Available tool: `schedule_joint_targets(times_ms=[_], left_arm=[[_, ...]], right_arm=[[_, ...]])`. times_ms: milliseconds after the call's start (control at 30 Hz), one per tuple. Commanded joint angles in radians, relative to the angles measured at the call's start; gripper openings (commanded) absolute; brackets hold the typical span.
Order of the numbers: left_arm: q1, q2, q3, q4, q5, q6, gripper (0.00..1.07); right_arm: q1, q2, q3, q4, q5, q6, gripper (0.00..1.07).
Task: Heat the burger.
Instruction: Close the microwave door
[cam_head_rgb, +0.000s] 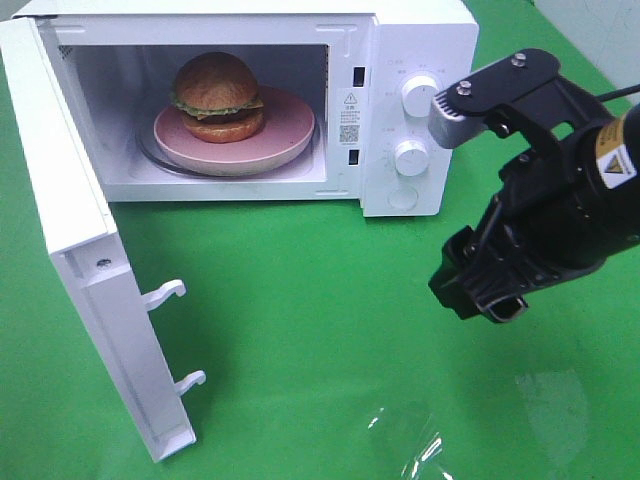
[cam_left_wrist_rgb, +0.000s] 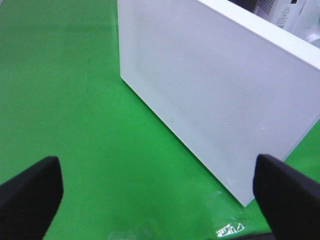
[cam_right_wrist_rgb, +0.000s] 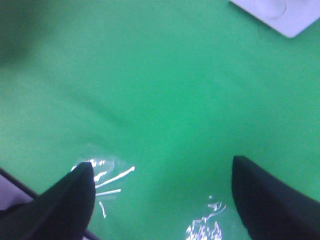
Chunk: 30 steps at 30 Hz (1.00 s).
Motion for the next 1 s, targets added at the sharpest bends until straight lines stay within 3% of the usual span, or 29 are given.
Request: schedule_joint_targets(times_ms=[33, 333, 500, 567, 733, 833, 1000], left_arm=[[0.002, -0.004, 0.003, -0.011, -0.002, 0.0, 0.95], [0.002, -0.004, 0.003, -0.011, -0.002, 0.0, 0.95], [0.002, -0.004, 0.003, -0.011, -0.002, 0.0, 0.95], [0.002, -0.004, 0.003, -0.011, -0.002, 0.0, 0.95], [0.002, -0.004, 0.003, -0.011, -0.002, 0.0, 0.95], [0.002, -0.004, 0.003, -0.011, -0.002, 0.0, 0.95], [0.002, -0.004, 0.003, -0.011, -0.002, 0.0, 0.95]], right_arm=[[-0.002, -0.066, 0.003, 0.053, 0.131, 0.021, 0.74], [-0.002, -0.183, 0.015, 0.076, 0.315, 0.023, 0.74], [-0.002, -0.253, 0.053, 0.072, 0.315, 0.024, 0.74], [-0.002, -0.364, 0.137, 0.048, 0.304, 0.03, 0.74], [-0.002, -0.455, 0.215, 0.017, 0.315, 0.067, 0.74], [-0.029, -0.516, 0.254, 0.006, 0.325, 0.085, 0.74], [-0.181, -0.659, 0.254, 0.012, 0.33, 0.08, 0.74]])
